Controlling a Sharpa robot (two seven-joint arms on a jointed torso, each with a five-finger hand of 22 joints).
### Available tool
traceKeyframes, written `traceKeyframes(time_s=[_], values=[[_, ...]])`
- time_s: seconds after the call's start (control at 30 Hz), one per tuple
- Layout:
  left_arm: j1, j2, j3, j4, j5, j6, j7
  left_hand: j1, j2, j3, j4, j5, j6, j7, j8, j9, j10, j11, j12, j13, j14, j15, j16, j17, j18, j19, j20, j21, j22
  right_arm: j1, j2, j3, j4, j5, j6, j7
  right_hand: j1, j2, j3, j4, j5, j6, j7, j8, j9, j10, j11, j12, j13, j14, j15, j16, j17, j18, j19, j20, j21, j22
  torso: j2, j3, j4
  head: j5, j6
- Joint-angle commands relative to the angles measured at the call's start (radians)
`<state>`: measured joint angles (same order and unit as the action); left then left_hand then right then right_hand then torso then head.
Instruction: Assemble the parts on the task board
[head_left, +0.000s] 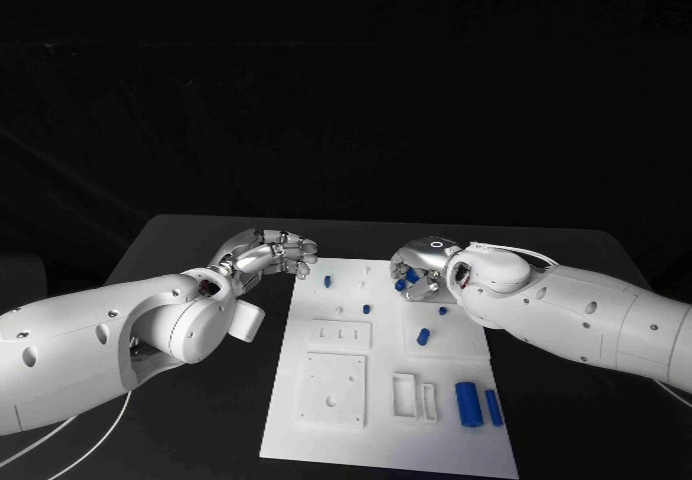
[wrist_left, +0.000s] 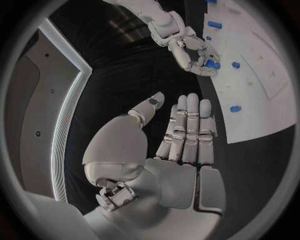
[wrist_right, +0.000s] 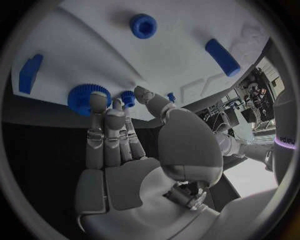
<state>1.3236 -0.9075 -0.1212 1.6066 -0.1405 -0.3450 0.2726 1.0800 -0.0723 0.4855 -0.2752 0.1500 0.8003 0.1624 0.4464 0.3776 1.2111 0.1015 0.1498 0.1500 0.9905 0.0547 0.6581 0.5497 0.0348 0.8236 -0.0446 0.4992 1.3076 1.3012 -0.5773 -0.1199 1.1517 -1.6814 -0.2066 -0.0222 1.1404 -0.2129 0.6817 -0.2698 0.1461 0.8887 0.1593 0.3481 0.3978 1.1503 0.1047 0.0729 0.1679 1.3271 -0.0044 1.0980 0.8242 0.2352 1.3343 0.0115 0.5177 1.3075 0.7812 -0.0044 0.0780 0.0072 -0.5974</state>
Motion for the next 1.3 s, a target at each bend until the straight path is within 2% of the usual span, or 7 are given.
traceKeyframes(time_s=[0.03,0.3,0.4,0.73,1.17,1.3], values=[[0.002,0.0,0.001,0.001,-0.005,0.018,0.004,-0.011,-0.001,0.001,-0.002,0.0,0.001,0.004,-0.005,0.001,0.002,0.002,-0.004,0.001,-0.007,0.001,0.001,-0.002,0.014,-0.009,0.0,0.003,0.021,-0.003,0.001,-0.001,0.0,-0.02,0.021,-0.002,0.006,0.004,0.008,0.0,-0.008,0.016,-0.001,0.009,0.001,0.019,-0.004,0.009,0.005,-0.005,-0.008,0.006,-0.005,0.027,0.006,0.003,0.005,0.019,0.004,0.0002,0.001,-0.001,0.0],[0.002,-0.001,0.001,0.001,-0.005,0.018,0.003,-0.012,-0.001,0.001,-0.002,0.0,0.001,0.005,-0.006,0.002,0.001,0.002,-0.005,0.002,-0.007,0.001,0.001,-0.002,0.014,-0.01,0.0,0.004,0.021,-0.004,0.001,-0.001,0.003,-0.025,0.011,-0.001,0.009,0.017,0.046,0.013,-0.048,0.064,-0.018,0.028,0.011,0.079,-0.025,0.028,0.026,-0.007,-0.029,0.015,-0.02,0.027,0.007,0.001,0.006,0.019,0.008,0.0012,-0.0003,0.0,0.002],[0.003,-0.001,0.001,0.002,-0.005,0.019,0.002,-0.012,-0.001,0.001,-0.002,0.0,0.001,0.005,-0.006,0.002,0.001,0.002,-0.005,0.002,-0.007,0.001,0.001,-0.002,0.014,-0.01,0.0,0.004,0.021,-0.004,0.002,-0.001,0.007,-0.025,0.001,0.002,0.007,0.025,0.084,0.036,-0.081,0.081,-0.026,0.032,0.016,0.097,-0.032,0.03,0.037,-0.008,-0.036,0.02,-0.028,0.027,0.008,0.001,0.007,0.019,0.009,0.0018,0.0001,-0.001,0.003],[0.003,-0.001,0.001,0.0,-0.005,0.021,-0.003,-0.011,-0.001,0.002,-0.003,0.0,0.001,0.005,-0.007,0.003,0.001,0.002,-0.007,0.003,-0.008,0.001,0.001,-0.002,0.015,-0.01,-0.001,0.004,0.021,-0.004,0.0,-0.001,0.017,-0.045,-0.063,-0.029,0.011,0.047,0.131,0.05,-0.096,0.121,-0.042,0.047,0.032,0.138,-0.049,0.038,0.06,-0.012,-0.052,0.034,-0.036,0.027,0.009,-0.01,0.018,0.022,0.012,0.0019,0.0011,-0.001,0.006],[0.005,0.003,0.001,-0.005,-0.003,0.018,-0.003,-0.017,-0.001,0.002,0.0,-0.004,0.002,0.006,-0.009,0.006,0.0,0.003,-0.009,0.006,-0.008,0.001,0.002,-0.003,0.014,-0.011,0.0,0.006,0.021,-0.003,0.002,0.0,0.05,-0.069,-0.174,-0.103,0.01,0.039,0.148,0.049,-0.097,0.136,-0.05,0.056,0.045,0.158,-0.058,0.042,0.073,-0.016,-0.061,0.039,-0.04,0.027,0.01,-0.015,0.022,0.021,0.014,0.0026,-0.0007,0.0,0.018],[0.007,0.006,0.001,-0.006,-0.003,0.017,-0.003,-0.016,-0.001,0.002,-0.001,-0.004,0.002,0.006,-0.009,0.007,0.0,0.003,-0.01,0.007,-0.008,0.001,0.002,-0.003,0.015,-0.011,0.0,0.006,0.021,0.006,0.018,0.001,0.05,-0.081,-0.192,-0.128,0.011,0.035,0.153,0.048,-0.097,0.139,-0.051,0.057,0.048,0.16,-0.059,0.041,0.075,-0.016,-0.062,0.04,-0.041,0.027,0.011,-0.017,0.024,0.021,0.015,0.0022,-0.0005,-0.003,0.023]])
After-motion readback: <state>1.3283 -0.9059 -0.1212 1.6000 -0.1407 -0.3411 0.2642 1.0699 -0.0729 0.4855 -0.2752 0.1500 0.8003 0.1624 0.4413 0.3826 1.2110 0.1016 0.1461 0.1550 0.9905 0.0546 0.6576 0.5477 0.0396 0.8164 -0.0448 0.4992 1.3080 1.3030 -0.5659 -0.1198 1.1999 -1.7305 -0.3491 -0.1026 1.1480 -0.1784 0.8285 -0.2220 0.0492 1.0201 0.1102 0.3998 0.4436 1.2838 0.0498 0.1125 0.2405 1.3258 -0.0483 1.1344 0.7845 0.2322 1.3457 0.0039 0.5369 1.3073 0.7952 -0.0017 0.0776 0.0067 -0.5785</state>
